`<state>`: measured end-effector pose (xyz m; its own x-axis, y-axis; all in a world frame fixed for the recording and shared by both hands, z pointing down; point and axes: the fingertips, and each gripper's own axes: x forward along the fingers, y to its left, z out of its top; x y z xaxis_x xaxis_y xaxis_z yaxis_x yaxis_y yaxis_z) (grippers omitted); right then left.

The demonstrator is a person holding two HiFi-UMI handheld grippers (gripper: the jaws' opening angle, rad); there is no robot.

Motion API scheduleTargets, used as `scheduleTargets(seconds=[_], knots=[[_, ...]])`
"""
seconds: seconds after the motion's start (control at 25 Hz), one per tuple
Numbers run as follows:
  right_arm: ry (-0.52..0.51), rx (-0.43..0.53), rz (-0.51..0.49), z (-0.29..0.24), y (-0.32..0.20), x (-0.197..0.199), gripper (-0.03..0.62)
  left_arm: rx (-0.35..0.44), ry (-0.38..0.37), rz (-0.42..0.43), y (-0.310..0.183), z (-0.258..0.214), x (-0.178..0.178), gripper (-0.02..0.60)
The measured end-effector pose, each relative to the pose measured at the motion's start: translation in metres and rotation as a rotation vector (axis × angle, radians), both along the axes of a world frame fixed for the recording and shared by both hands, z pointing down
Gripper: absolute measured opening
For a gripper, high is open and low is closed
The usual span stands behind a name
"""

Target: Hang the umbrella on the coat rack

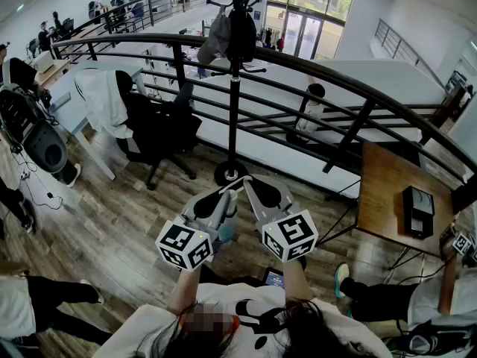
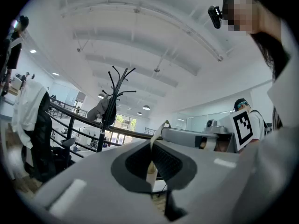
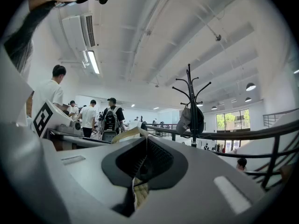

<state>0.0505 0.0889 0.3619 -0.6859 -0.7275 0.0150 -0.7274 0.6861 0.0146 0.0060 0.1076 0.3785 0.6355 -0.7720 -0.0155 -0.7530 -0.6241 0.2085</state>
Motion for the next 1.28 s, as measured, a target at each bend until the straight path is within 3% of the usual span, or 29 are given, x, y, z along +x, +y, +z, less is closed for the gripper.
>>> scheduleTargets(seconds=[1.28], knots=[[-0.029,-0.002,-0.009,0.000,-0.030,0.024,0.029,-0.024,-0.013,0.023,-0.028,-0.003,0.025,0.000]])
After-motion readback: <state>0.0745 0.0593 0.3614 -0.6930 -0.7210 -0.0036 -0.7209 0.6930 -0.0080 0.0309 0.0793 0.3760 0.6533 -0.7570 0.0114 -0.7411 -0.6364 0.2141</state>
